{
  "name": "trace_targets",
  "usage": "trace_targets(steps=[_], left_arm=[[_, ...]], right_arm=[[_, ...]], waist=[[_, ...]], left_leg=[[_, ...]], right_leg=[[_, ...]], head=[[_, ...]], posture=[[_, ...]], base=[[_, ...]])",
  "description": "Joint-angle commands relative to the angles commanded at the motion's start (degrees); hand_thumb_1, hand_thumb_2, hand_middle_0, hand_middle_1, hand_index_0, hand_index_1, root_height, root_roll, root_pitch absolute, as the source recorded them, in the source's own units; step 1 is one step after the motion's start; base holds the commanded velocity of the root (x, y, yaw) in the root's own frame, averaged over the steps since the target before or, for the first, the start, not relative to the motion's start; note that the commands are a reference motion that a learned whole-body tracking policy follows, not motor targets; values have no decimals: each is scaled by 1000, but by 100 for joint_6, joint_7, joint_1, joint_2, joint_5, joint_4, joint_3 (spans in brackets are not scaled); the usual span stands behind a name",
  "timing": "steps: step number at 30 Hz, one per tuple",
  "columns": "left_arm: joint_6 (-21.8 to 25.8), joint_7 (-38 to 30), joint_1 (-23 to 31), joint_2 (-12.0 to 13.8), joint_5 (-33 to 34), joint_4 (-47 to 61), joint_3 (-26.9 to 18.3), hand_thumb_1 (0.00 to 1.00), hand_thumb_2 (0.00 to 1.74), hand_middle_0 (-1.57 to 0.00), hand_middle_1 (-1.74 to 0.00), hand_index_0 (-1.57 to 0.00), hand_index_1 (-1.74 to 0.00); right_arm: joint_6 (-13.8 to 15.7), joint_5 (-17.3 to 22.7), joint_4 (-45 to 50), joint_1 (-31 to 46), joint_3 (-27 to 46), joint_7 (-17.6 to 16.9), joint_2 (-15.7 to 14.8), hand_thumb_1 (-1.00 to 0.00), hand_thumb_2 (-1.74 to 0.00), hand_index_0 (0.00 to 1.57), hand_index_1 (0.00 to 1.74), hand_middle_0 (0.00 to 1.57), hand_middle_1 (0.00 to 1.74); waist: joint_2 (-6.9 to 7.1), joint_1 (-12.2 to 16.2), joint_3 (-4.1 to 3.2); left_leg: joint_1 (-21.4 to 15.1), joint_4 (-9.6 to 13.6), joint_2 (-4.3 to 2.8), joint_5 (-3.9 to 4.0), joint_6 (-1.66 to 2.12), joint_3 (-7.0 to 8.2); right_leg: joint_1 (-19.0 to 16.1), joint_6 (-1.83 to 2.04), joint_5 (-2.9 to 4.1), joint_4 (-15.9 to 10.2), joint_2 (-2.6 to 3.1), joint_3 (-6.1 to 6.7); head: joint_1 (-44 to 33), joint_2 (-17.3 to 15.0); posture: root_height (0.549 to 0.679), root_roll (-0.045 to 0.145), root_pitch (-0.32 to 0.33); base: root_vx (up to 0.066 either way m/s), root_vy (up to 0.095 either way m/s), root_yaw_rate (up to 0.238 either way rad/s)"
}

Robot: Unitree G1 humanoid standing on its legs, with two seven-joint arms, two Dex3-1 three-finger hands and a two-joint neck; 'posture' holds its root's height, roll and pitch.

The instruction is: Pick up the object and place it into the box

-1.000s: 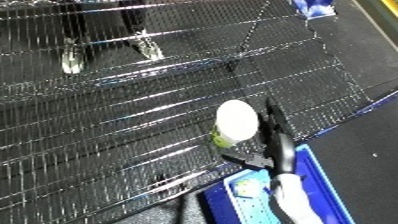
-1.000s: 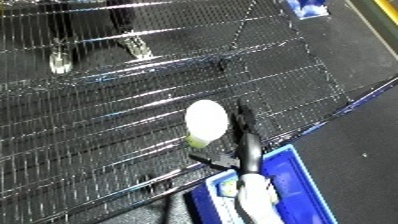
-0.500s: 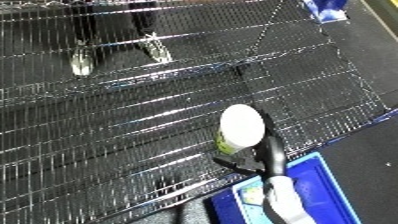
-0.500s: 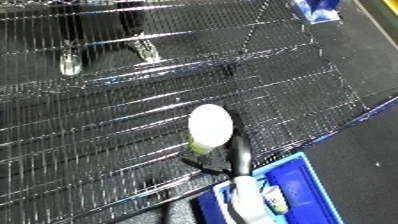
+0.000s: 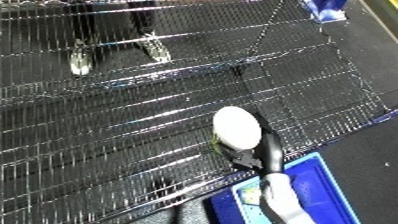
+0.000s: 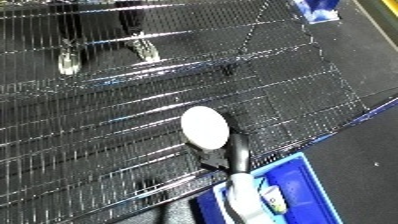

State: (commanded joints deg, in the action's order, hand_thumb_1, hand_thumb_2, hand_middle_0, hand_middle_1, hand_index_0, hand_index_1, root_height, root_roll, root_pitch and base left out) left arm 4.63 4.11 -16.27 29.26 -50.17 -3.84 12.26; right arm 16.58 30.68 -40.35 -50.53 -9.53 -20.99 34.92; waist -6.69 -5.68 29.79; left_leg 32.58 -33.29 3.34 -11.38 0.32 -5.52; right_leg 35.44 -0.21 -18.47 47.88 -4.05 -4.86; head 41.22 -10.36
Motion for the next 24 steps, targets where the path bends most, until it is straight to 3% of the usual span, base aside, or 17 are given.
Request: trace_targets(steps=[8,14,24], left_arm=[[48,78,238,-138,109,32,-205,1000,1740,-1570,-1740,-1570,-1740],[86,139,396,-323,214,-57,-370,1000,1740,-1570,-1740,-1570,-1740],[155,164,637,-592,155,-179,-550,1000,1740,-1570,-1740,-1570,-1740]], right_arm=[[-32,-404,1251,756,387,-174,-59,-600,-1044,942,1044,942,1044],[-83,-842,2364,1410,707,-280,-184,-600,-1044,942,1044,942,1044],[-210,-1143,3594,2462,1250,-235,-332,-600,-1044,942,1044,942,1044]], waist=[[157,206,0],[277,420,0],[317,790,0]], left_leg=[[-431,223,-98,32,22,-16],[-785,328,-170,3,46,34],[-1258,396,-265,-80,82,195]], right_leg=[[-402,28,50,-283,38,49],[-736,57,80,-486,73,125],[-1146,94,120,-710,28,265]], head=[[-151,-150],[-344,-261],[-284,-393]], posture=[[641,59,138],[645,63,108],[651,72,68]], base=[[-22,40,-86],[-1,72,-135],[17,92,-128]])
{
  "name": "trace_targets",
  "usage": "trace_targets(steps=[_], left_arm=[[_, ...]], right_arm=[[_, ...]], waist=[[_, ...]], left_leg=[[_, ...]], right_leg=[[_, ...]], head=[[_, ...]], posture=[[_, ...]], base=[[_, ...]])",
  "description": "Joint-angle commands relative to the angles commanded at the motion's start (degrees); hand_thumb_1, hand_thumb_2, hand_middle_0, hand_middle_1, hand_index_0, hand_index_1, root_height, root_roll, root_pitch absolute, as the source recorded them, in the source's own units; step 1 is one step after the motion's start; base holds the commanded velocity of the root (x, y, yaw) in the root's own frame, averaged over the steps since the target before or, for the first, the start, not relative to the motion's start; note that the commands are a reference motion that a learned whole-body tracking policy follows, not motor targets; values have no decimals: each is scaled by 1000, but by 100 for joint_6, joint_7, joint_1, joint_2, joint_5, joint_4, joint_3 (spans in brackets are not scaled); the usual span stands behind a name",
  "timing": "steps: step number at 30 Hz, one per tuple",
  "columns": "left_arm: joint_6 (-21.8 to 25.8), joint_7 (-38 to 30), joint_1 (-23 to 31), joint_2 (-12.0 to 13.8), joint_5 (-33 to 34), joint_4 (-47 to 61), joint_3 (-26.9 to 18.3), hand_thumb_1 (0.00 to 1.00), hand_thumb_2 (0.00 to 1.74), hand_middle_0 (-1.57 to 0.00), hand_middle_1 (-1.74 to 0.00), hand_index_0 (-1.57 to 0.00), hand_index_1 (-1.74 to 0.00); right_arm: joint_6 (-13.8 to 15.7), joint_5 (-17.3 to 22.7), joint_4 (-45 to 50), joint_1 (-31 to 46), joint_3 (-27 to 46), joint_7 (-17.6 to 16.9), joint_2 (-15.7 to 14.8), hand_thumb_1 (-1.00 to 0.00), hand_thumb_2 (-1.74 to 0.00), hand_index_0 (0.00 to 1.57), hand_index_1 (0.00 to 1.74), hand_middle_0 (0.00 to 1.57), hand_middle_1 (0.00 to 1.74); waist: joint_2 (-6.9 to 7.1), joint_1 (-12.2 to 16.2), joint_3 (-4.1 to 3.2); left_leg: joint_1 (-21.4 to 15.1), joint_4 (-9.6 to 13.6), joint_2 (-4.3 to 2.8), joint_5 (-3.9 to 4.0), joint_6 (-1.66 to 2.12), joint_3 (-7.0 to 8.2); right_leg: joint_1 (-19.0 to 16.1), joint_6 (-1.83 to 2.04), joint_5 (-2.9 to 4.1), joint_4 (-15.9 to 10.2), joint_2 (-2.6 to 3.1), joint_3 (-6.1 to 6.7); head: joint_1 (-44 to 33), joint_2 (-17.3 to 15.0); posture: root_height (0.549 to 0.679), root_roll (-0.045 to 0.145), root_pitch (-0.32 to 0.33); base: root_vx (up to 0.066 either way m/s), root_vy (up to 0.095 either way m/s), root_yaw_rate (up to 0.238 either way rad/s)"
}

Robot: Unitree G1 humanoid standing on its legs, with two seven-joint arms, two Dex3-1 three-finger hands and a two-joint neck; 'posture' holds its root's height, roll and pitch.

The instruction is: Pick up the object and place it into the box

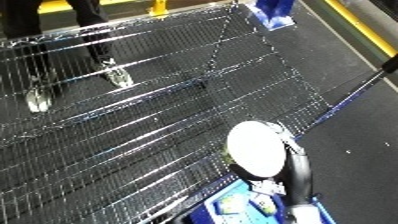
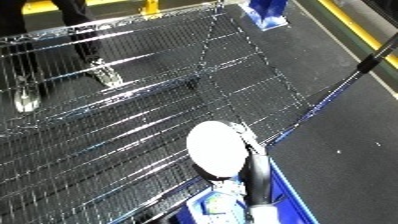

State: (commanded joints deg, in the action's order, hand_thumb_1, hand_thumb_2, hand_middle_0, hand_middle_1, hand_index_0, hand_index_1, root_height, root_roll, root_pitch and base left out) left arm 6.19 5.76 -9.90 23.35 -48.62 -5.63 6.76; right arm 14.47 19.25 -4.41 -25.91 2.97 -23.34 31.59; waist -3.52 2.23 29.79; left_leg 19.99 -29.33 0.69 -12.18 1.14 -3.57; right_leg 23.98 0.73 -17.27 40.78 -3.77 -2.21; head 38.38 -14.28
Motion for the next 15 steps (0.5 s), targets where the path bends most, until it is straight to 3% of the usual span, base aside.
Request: trace_targets(steps=[5,12,15], left_arm=[[73,24,83,-86,16,-13,-88,1000,1740,-1570,-1740,-1570,-1740],[184,65,195,-223,-14,-11,-163,1000,1740,-1570,-1740,-1570,-1740],[248,90,231,-256,-55,-42,-164,1000,1740,-1570,-1740,-1570,-1740]], right_arm=[[8,-81,324,483,302,-18,-4,-600,-1044,942,1044,942,1044],[126,-56,443,1110,701,-61,14,-600,-1044,942,1044,942,1044],[229,119,462,1386,859,-49,-3,-600,-1044,942,1044,942,1044]], waist=[[-28,184,0],[-152,449,-3],[-199,574,-4]], left_leg=[[-153,66,-37,-4,17,112],[-342,206,-57,14,34,249],[-404,263,-67,20,38,310]], right_leg=[[-95,24,28,-88,-14,80],[-156,37,16,-144,-16,187],[-159,48,13,-160,-6,227]], head=[[93,-33],[227,-25],[318,169]], posture=[[653,75,62],[654,79,59],[654,81,59]], base=[[-14,85,-154],[-15,94,-154],[-8,87,-145]])
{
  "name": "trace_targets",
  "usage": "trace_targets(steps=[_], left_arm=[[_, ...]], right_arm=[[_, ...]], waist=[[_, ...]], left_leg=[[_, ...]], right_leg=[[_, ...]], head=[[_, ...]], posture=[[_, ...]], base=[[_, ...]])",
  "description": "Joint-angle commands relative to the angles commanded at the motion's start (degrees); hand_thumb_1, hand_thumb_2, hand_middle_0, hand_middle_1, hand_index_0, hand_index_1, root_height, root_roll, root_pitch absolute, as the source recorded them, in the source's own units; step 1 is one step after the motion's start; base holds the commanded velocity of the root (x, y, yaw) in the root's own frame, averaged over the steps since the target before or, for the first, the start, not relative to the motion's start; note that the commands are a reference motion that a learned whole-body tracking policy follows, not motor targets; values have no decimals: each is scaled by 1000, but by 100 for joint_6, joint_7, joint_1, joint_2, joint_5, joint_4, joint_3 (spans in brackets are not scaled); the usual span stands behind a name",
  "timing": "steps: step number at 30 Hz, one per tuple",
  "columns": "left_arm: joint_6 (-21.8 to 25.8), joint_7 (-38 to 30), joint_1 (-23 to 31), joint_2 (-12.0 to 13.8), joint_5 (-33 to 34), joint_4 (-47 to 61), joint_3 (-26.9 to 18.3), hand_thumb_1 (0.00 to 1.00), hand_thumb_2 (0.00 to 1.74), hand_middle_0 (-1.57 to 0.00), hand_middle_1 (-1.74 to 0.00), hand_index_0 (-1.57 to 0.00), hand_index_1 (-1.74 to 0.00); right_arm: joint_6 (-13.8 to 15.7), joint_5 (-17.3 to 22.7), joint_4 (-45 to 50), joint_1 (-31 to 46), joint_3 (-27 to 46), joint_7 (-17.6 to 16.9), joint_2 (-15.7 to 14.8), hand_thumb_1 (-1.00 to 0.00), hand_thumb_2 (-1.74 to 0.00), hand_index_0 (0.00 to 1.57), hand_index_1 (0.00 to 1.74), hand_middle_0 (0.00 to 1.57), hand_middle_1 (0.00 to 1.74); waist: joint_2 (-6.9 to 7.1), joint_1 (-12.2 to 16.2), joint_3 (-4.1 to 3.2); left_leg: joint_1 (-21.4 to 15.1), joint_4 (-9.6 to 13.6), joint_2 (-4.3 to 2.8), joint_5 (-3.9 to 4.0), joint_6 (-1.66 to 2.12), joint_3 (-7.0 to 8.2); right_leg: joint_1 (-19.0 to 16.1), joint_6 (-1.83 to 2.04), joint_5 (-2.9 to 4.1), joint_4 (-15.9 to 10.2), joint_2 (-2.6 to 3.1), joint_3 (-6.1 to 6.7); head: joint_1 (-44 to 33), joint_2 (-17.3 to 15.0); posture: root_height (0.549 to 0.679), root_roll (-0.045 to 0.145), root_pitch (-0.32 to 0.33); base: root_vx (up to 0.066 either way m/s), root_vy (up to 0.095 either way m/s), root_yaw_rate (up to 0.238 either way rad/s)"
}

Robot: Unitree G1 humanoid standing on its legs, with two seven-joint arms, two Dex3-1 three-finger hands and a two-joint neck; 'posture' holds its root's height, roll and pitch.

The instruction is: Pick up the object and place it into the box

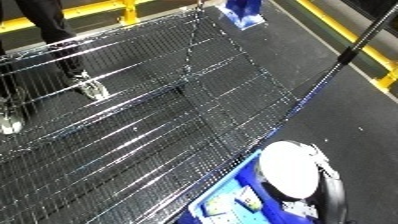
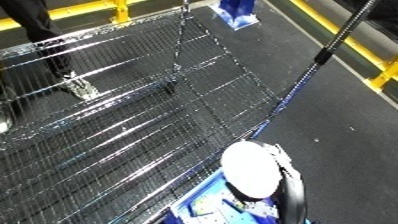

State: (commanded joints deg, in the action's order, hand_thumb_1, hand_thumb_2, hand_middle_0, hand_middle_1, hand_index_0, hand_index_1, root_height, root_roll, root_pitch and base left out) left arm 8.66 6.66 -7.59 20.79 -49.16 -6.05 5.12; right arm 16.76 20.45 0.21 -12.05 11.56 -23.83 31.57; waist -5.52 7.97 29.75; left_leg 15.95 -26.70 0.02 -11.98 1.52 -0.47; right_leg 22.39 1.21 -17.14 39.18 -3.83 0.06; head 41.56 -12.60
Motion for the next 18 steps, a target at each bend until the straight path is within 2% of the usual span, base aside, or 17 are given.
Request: trace_targets(steps=[5,10,17,18], left_arm=[[97,-35,20,-48,-55,26,63,1000,1740,-1570,-1740,-1570,-1740],[146,-111,-68,-112,-45,-26,154,1000,1740,-1570,-1740,-1570,-1740],[198,-140,-151,-178,-72,-115,227,1000,1740,-1570,-1740,-1570,-1740],[202,-139,-161,-186,-76,-130,233,1000,1740,-1570,-1740,-1570,-1740]], right_arm=[[152,322,-6,321,132,25,-57,-600,-1044,942,1044,942,1044],[342,615,-237,444,163,134,-108,-350,-609,549,609,549,609],[423,822,-531,466,163,267,-90,0,0,0,0,0,0],[427,843,-565,460,163,282,-87,0,0,0,0,0,0]], waist=[[-57,162,4],[-92,246,4],[-154,299,-9],[-164,301,-11]], left_leg=[[-48,39,5,-9,5,91],[-125,74,20,-28,14,134],[-226,160,57,-22,28,161],[-242,175,62,-19,30,163]], right_leg=[[29,12,8,-23,19,59],[-23,26,21,-94,8,90],[-97,32,54,-204,-19,115],[-108,35,61,-223,-27,118]], head=[[0,-171],[92,-299],[229,-602],[246,-617]], posture=[[654,85,64],[656,88,61],[658,92,58],[658,92,57]], base=[[-30,77,-112],[-22,40,-39],[-21,41,-12],[-18,35,-1]])
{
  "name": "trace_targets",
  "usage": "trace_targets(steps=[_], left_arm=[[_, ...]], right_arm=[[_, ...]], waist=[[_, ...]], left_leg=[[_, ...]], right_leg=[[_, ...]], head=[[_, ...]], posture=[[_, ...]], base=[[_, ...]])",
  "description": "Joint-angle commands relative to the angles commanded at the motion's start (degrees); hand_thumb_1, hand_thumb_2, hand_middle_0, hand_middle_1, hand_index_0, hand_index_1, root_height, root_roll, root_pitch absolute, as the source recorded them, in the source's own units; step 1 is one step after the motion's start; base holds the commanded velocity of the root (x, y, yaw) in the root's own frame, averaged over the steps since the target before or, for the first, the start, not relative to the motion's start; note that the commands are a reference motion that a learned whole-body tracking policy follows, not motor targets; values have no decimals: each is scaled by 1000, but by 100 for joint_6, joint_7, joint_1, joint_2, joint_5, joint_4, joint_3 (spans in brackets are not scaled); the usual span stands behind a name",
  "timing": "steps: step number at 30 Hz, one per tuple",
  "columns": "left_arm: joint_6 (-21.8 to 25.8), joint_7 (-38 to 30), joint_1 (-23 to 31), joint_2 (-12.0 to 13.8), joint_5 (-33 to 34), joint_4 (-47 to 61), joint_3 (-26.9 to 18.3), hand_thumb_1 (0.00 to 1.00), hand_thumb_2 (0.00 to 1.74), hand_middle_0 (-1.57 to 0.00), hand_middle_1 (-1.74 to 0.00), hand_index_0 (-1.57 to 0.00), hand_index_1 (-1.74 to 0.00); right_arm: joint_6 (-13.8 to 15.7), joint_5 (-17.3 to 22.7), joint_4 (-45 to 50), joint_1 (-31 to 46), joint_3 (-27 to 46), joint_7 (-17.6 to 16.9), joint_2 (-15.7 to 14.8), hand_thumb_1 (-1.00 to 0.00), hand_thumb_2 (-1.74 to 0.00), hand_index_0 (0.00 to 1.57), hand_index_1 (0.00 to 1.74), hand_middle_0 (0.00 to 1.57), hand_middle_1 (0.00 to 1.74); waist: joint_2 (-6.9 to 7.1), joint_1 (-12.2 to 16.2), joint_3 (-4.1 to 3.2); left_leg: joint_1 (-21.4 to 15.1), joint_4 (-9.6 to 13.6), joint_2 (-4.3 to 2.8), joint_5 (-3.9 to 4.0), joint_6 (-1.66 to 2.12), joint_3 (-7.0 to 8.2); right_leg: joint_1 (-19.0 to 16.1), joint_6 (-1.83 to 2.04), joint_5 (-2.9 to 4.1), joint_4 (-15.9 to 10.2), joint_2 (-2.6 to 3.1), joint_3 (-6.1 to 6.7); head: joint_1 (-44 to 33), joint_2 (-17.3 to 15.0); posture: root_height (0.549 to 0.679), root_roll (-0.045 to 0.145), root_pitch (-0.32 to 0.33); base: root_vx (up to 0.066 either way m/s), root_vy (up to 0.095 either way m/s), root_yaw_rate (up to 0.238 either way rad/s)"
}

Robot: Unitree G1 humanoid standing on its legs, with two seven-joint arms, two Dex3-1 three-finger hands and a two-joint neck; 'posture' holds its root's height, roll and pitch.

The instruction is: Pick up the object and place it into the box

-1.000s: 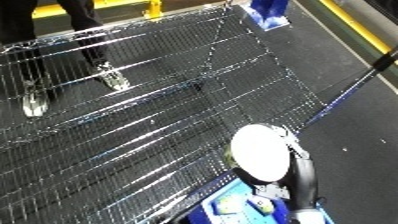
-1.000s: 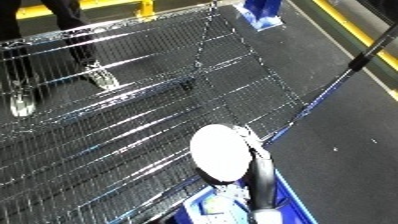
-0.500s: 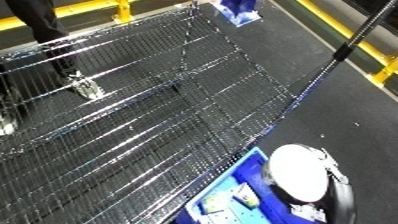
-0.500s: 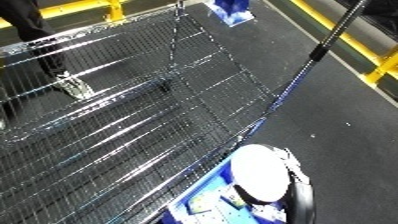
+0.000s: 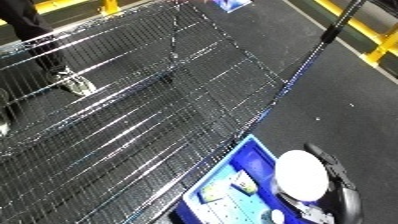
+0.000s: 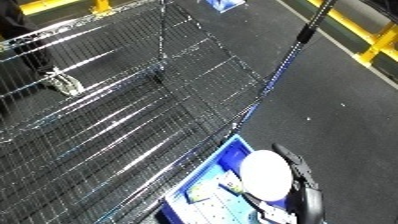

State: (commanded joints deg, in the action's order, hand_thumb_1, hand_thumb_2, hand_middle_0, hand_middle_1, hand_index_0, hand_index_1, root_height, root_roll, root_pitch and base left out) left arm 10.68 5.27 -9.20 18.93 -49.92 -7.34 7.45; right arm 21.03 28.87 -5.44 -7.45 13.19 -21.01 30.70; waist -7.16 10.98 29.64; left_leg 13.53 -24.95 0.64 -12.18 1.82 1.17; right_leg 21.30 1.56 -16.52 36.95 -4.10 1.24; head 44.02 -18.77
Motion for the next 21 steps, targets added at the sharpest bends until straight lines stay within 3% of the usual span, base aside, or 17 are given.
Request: trace_targets(steps=[12,21], left_arm=[[-8,22,-19,-46,2,-65,26,1000,1740,-1570,-1740,-1570,-1740],[-2,25,3,-66,-36,-67,50,1000,1740,-1570,-1740,-1570,-1740]], right_arm=[[-20,66,-130,3,-32,36,-50,0,0,0,0,0,0],[-79,12,-42,-14,-123,239,-75,0,0,0,0,0,0]], waist=[[-63,11,-30],[-62,-38,-43]], left_leg=[[-105,100,30,21,-8,18],[-149,148,44,56,-3,-9]], right_leg=[[-68,20,67,-127,-40,12],[-129,10,82,-172,-45,-2]], head=[[19,-121],[-138,-235]], posture=[[660,93,54],[661,92,48]], base=[[-13,19,1],[4,13,17]])
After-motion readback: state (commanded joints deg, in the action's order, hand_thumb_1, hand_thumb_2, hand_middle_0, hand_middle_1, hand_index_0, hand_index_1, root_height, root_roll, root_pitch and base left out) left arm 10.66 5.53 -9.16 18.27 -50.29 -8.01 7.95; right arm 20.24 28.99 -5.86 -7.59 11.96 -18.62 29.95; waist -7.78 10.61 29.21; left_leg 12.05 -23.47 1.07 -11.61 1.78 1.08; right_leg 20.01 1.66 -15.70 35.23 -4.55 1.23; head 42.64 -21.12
